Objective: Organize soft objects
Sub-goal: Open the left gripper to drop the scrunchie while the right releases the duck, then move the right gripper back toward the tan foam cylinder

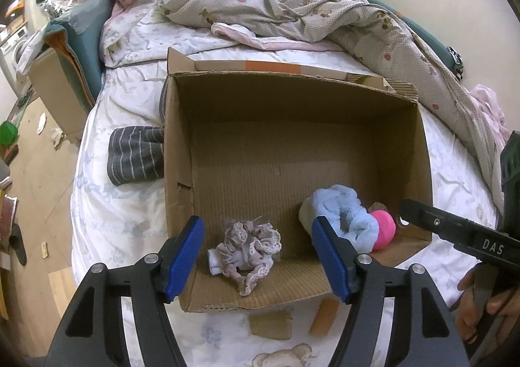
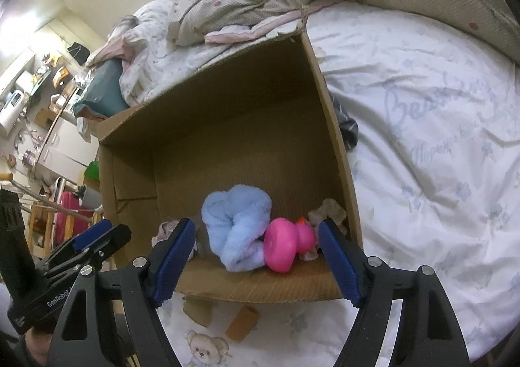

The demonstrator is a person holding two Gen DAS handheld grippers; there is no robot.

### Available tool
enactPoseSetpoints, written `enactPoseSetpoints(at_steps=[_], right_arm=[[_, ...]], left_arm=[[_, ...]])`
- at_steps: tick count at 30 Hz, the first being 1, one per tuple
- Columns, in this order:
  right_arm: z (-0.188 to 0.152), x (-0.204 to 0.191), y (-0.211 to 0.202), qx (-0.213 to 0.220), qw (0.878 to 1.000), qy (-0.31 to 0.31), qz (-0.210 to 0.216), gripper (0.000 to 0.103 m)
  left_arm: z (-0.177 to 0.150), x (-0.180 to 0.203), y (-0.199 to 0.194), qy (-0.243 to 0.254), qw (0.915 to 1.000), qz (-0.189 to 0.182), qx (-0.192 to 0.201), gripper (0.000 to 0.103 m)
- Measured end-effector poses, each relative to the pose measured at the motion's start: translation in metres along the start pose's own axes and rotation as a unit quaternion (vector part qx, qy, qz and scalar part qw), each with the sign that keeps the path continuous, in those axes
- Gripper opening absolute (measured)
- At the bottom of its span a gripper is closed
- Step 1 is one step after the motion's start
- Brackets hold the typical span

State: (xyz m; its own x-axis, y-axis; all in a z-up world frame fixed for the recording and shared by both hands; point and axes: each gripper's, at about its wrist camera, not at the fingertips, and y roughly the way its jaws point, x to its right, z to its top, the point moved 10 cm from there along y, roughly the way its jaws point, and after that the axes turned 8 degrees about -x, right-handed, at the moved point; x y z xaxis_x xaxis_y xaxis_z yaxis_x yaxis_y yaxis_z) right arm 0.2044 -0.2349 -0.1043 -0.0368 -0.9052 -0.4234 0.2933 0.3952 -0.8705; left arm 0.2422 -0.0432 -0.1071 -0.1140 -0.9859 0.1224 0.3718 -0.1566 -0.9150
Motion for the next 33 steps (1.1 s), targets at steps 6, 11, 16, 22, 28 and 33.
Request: enactPoseSetpoints(at_steps=[6,11,16,22,28,33], right_arm=[[-0.001,-0.003,-0.006,0.007,1.0,-0.003,0.002,0.083],[-0.007,-0.005,-0.009,0.005,1.0,-0.005,0.003,0.083],[-0.014,-0.006,-0.015,0.008,1.0,-0.006,-0.003,0.083],[-0.024,-0.007,-0.024,0.011,1.0,-0.007,-0.009,0.083],[-0.042,-0.007,-0.028,0.005,1.0,-0.002,-0.009,0.083],[-0.056,-0.011,-0.026,-0.003,1.0,0.005,-0.003,0.083]], left_arm=[[0.0,0.0,-0.007,-0.003,1.0,0.006,0.007,0.066],[-0.006,-0.002,-0.014,-0.001,0.9998,0.015,0.01,0.066],[-0.015,-0.006,-0.025,-0.01,0.9998,0.014,0.011,0.066],[-0.03,-0.014,-0.034,-0.018,0.9997,0.019,0.004,0.066],[-0.042,-0.025,-0.043,-0.044,0.9987,0.023,0.006,0.066],[-0.057,-0.026,-0.045,-0.049,0.9985,0.023,-0.005,0.066]])
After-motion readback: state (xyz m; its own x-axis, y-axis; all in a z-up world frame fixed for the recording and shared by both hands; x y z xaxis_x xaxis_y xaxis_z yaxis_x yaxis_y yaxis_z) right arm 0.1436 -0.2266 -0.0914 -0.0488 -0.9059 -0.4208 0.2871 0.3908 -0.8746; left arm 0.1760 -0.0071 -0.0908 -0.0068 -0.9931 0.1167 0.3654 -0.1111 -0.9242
